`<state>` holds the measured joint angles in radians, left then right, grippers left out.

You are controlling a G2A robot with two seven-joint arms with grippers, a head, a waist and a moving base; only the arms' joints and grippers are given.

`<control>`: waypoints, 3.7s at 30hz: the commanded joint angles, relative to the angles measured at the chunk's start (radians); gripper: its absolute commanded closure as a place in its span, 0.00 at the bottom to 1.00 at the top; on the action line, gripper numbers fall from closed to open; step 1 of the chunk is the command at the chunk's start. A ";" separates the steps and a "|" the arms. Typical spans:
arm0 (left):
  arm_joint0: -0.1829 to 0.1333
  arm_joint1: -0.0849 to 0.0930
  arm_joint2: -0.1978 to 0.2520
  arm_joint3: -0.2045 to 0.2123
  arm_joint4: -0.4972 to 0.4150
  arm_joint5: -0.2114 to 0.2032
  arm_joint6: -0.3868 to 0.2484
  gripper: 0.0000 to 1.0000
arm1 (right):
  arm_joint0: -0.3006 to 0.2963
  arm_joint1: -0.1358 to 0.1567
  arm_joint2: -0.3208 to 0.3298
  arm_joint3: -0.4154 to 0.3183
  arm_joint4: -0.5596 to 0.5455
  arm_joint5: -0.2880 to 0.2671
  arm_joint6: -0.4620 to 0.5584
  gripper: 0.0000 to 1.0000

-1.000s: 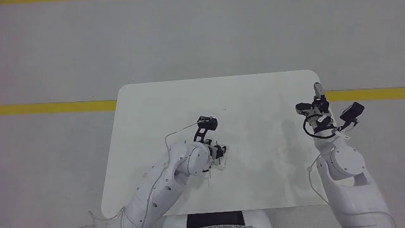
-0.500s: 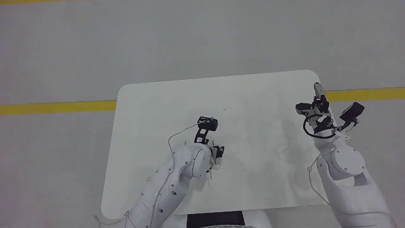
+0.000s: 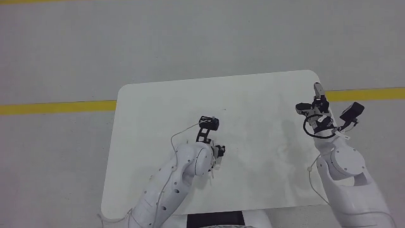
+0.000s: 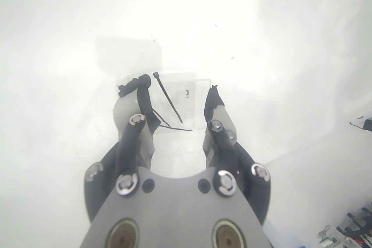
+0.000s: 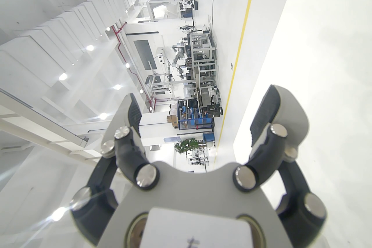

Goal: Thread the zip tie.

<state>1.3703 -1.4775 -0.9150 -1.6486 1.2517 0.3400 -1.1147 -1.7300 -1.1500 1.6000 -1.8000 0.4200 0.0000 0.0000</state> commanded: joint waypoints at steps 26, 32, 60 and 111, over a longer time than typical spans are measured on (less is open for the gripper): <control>-0.007 -0.032 -0.005 0.023 0.064 0.000 -0.029 0.75 | 0.000 0.000 0.000 0.000 0.000 0.000 0.000 0.00; -0.017 -0.038 -0.004 0.047 0.067 0.000 -0.027 0.75 | 0.000 0.000 0.000 0.000 0.000 0.000 0.000 0.00; -0.035 -0.050 0.002 0.085 0.085 0.000 -0.063 0.82 | 0.000 0.000 0.000 0.000 0.000 0.000 0.000 0.00; 0.158 0.030 -0.154 -0.309 0.061 -0.274 -0.229 1.00 | 0.000 0.000 0.000 0.000 0.000 0.000 0.000 0.00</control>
<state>1.5283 -1.4477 -1.0693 -1.9581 1.3128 0.0660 -1.3441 -1.7300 -1.1500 1.6000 -1.8000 0.4200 0.0000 0.0000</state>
